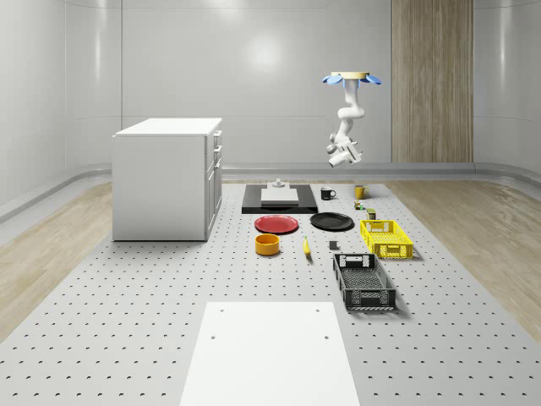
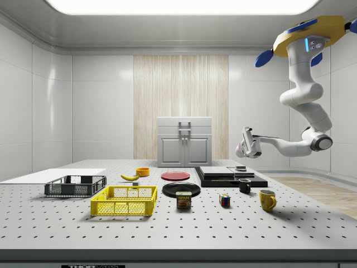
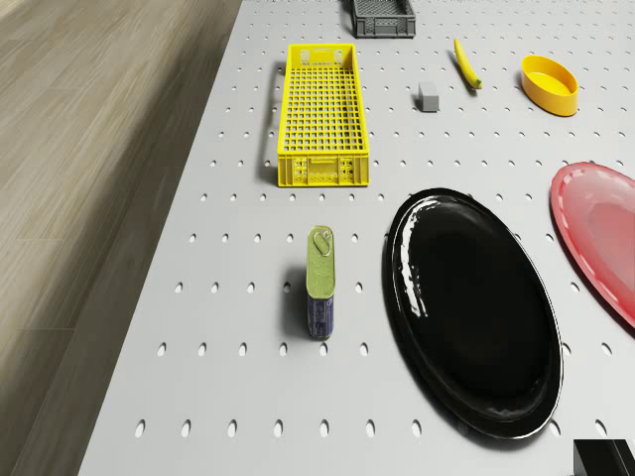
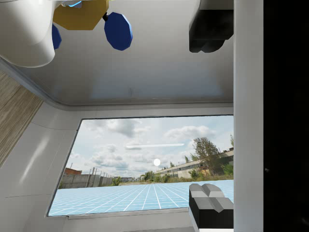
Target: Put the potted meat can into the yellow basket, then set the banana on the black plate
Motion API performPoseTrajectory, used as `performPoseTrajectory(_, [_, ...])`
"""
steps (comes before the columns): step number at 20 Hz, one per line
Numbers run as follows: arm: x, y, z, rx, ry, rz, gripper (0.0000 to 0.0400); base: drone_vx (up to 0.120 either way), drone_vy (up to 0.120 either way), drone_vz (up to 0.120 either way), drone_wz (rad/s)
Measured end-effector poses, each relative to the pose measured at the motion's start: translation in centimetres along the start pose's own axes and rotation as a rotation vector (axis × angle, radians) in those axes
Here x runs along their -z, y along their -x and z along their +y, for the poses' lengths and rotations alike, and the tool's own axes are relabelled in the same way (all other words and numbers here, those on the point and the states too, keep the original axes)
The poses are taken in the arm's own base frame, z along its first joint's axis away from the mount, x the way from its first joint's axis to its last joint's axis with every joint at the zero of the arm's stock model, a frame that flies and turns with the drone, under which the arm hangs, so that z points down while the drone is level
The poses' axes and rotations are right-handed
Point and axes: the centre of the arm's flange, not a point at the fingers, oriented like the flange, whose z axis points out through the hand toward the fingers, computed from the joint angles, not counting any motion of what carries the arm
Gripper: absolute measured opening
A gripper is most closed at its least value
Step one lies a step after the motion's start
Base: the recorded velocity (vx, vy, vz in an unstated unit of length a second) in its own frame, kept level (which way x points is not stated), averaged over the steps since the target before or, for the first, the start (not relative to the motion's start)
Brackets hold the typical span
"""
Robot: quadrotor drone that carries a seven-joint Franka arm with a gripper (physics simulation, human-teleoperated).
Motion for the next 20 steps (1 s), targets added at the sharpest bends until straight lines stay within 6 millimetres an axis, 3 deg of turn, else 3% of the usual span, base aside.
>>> performPoseTrajectory(2, [-0.6, 2.4, -2.3, 0.007, 0.24, 0.24, 0.04, 0.12, 0.0, -0.12, 0.0])
performPoseTrajectory(5, [-3.4, 5.3, -5.2, 0.018, 0.599, 0.596, 0.04, 0.12, 0.0, -0.12, 0.0])
performPoseTrajectory(9, [-7.8, 7.0, -6.7, 0.031, 0.958, 0.953, 0.04, 0.12, 0.0, -0.12, 0.0])
performPoseTrajectory(14, [-11.1, 7.2, -6.8, 0.042, 1.189, 1.189, 0.04, 0.12, 0.0, -0.12, 0.0])
performPoseTrajectory(20, [-12.6, 7.0, -6.6, 0.049, 1.296, 1.3, 0.04, 0.12, 0.0, -0.12, 0.0])
